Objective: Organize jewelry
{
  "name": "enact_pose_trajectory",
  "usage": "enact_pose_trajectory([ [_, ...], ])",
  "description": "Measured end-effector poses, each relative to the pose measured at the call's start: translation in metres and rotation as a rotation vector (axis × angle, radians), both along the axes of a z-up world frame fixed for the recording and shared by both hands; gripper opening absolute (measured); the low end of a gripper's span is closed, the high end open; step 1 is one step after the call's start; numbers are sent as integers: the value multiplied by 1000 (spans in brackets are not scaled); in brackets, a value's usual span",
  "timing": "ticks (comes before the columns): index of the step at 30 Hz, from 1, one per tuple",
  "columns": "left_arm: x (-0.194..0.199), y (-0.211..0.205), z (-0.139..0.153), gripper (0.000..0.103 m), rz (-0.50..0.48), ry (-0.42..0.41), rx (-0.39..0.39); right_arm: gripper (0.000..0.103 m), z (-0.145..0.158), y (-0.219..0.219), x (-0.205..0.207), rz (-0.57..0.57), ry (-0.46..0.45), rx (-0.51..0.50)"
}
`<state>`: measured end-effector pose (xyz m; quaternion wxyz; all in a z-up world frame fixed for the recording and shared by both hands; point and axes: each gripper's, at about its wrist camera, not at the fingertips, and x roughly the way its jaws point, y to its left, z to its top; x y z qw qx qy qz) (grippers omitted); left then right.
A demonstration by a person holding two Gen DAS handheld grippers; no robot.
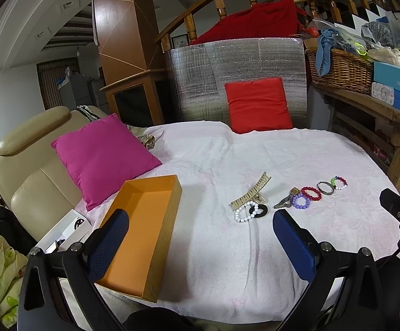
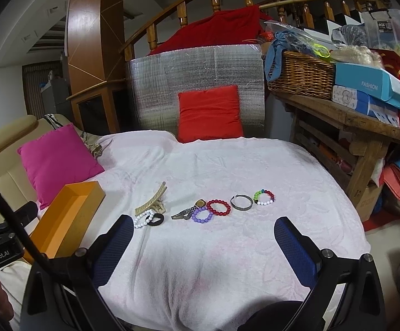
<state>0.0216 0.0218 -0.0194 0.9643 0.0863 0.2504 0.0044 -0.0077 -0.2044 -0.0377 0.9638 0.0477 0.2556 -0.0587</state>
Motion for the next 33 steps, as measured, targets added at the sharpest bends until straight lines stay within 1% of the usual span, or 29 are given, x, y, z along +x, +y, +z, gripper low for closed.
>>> enact_pose_trajectory([
  [20,5,-2,-1,103,0,-1,13,103,-1,1,4,3,-2,6],
  [33,15,-1,-4,103,7,8,17,103,-2,-1,15,7,5,17],
])
